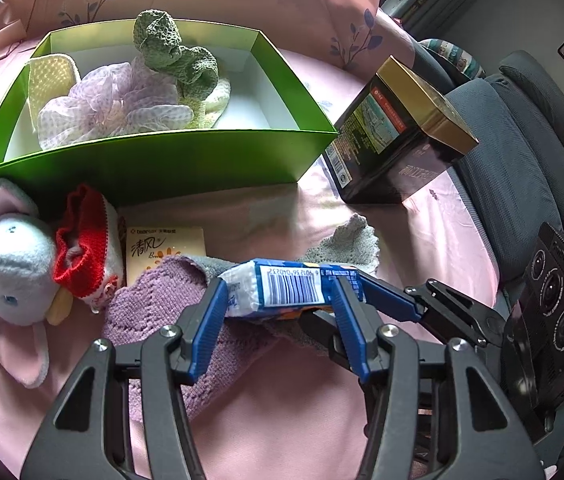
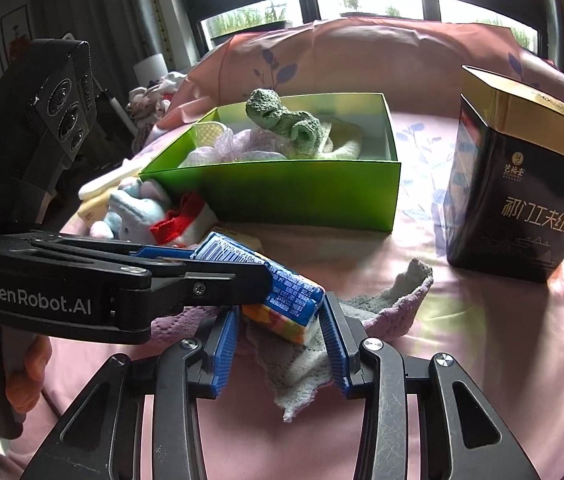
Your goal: Organize soft objects
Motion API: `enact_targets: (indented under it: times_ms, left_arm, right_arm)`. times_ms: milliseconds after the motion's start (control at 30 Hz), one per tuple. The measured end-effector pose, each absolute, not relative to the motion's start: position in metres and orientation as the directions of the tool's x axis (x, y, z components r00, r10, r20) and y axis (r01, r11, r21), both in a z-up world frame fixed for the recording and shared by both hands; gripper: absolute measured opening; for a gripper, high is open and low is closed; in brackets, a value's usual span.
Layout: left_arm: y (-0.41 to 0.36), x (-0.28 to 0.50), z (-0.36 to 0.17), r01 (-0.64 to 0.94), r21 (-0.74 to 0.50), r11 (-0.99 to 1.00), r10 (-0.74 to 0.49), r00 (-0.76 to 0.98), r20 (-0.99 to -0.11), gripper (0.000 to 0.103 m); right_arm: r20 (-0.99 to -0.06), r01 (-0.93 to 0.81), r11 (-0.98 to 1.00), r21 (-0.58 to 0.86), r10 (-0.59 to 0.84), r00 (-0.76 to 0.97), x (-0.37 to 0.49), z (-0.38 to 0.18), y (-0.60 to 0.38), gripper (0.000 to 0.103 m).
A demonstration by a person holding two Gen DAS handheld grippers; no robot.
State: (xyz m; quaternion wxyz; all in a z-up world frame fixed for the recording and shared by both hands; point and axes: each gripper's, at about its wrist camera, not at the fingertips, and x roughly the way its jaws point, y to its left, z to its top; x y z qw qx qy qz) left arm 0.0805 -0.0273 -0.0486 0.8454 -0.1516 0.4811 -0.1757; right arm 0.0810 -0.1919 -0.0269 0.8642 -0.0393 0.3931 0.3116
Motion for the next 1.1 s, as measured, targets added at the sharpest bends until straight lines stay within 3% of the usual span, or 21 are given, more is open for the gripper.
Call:
enact_targets:
  times_ms: [567, 1100]
  left_arm:
    - [-0.022, 0.063, 0.03, 0.206, -0.348, 0.915, -0.396, 0.628, -0.669, 0.053]
    - [-0.002, 0.105, 0.068, 0.2, -0.285, 0.938, -0.34, 0.697, -0.631, 0.054]
  right_arm:
    - [-0.568, -0.604, 0.79, 0.101, 0.544, 0.617, 0.069, 0.046, -0.188, 0.039]
    - [-0.498, -0.624, 0.779, 0.059, 0.565, 0.658, 0.112, 0.074, -0.161, 0.039]
